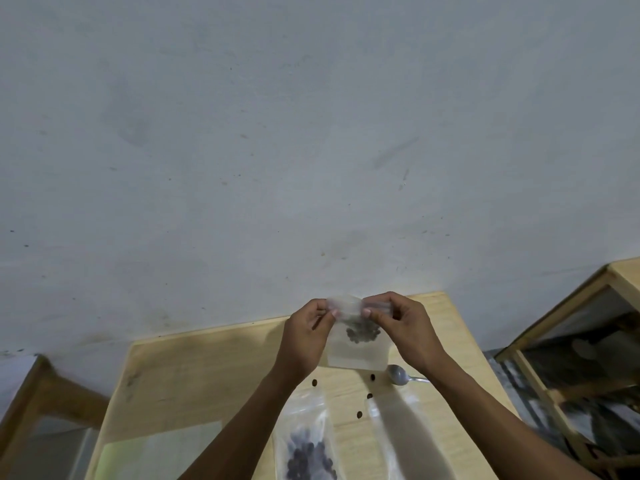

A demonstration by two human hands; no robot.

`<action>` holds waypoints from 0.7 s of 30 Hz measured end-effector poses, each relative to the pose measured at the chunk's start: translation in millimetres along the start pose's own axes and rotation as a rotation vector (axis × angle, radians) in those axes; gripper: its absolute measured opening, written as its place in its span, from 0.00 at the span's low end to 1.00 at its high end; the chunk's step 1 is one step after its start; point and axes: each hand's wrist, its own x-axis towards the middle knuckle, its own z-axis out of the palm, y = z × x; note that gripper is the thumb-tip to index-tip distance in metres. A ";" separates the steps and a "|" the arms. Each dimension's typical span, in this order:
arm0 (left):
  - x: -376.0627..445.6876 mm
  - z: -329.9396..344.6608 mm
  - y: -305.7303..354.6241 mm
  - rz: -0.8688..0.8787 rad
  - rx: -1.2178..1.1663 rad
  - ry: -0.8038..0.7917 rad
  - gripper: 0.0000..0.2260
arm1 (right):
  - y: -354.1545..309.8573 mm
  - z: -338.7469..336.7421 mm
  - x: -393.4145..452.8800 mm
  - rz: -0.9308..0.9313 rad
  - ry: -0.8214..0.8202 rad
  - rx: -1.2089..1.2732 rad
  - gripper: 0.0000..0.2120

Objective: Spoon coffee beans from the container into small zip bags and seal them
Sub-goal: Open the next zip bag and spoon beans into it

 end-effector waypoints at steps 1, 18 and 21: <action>0.0 0.7 1.2 -0.008 -0.008 0.004 0.04 | -1.0 1.0 -0.1 0.000 0.008 0.007 0.02; 0.2 -4.4 -1.3 -0.031 0.119 0.042 0.01 | -7.2 6.8 2.5 -0.065 -0.059 -0.309 0.04; -2.3 -4.1 -2.1 -0.011 0.146 0.068 0.02 | -8.1 9.7 2.7 -0.074 -0.066 -0.362 0.07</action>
